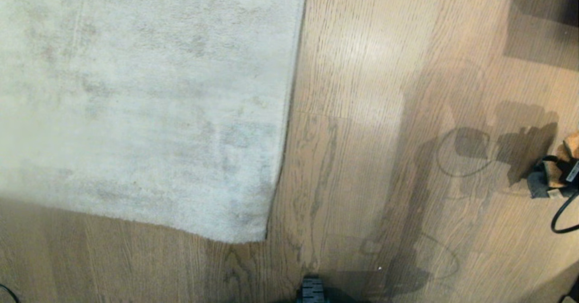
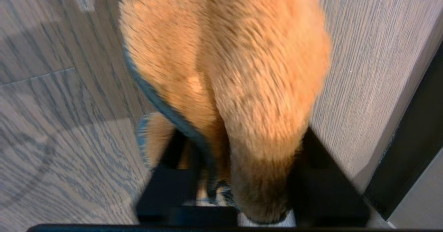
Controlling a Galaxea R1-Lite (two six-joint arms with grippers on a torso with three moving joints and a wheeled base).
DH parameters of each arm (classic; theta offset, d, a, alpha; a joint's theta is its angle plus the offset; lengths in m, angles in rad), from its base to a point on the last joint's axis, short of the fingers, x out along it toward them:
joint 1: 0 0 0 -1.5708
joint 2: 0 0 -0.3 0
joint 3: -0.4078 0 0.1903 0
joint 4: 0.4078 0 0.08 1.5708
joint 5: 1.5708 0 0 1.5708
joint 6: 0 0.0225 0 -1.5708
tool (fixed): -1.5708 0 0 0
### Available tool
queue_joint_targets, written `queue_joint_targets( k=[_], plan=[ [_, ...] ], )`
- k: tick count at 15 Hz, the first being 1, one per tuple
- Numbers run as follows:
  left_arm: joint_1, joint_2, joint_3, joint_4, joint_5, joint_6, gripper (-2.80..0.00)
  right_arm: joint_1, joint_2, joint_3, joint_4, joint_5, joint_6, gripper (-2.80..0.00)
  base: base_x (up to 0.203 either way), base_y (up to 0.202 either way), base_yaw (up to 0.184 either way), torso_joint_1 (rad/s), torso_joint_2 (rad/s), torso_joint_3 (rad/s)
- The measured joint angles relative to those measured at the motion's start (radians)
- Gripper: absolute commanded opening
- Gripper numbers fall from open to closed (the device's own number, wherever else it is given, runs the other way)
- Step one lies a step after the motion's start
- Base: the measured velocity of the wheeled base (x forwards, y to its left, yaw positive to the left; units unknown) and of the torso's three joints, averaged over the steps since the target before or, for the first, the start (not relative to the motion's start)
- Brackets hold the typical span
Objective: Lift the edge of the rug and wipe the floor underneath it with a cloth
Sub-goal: Put down the rag
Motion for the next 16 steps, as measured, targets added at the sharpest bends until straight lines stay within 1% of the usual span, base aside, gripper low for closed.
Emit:
queue_joint_targets(
  k=[6,16],
  plan=[
    [0.000,0.000,0.000,0.000,0.000,0.000,-2.80,0.001,-0.041,0.047,0.004,0.000,-0.001,0.00,0.000,0.000,0.000,0.000,0.00,0.000],
    [0.000,0.000,0.000,0.000,0.000,0.000,-2.80,0.005,-0.220,0.249,-0.002,0.015,0.000,0.00,0.000,0.000,0.000,0.000,0.00,0.000]
  ],
)
